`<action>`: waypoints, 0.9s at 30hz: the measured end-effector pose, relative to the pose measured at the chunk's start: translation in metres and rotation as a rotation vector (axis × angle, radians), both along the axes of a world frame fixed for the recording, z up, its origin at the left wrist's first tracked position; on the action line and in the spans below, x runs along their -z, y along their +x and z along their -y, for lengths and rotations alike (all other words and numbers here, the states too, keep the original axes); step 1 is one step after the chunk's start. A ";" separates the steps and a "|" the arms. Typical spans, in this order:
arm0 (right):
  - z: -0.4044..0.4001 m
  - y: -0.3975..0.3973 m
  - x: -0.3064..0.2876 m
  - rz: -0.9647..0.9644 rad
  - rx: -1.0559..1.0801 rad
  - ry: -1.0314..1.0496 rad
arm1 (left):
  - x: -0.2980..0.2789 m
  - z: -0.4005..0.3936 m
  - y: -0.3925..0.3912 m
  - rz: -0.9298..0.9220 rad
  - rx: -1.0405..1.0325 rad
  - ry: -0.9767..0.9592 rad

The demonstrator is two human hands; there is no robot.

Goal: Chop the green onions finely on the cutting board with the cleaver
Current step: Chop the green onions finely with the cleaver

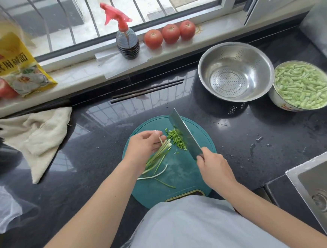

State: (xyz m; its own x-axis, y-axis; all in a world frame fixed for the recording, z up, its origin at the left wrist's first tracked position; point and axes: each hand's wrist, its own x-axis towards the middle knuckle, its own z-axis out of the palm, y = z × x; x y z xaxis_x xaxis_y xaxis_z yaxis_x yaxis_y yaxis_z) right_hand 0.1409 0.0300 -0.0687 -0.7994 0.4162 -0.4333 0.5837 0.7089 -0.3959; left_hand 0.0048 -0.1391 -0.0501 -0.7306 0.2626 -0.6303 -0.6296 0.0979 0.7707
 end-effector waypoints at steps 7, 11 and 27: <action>0.005 0.001 -0.006 0.009 0.023 -0.016 | -0.029 -0.004 -0.001 -0.287 0.134 0.059; 0.006 0.001 -0.009 0.026 0.044 -0.012 | -0.047 -0.001 0.000 -0.348 0.046 0.191; 0.007 -0.003 -0.018 0.011 0.049 -0.011 | -0.127 0.030 -0.020 -0.548 -0.029 0.265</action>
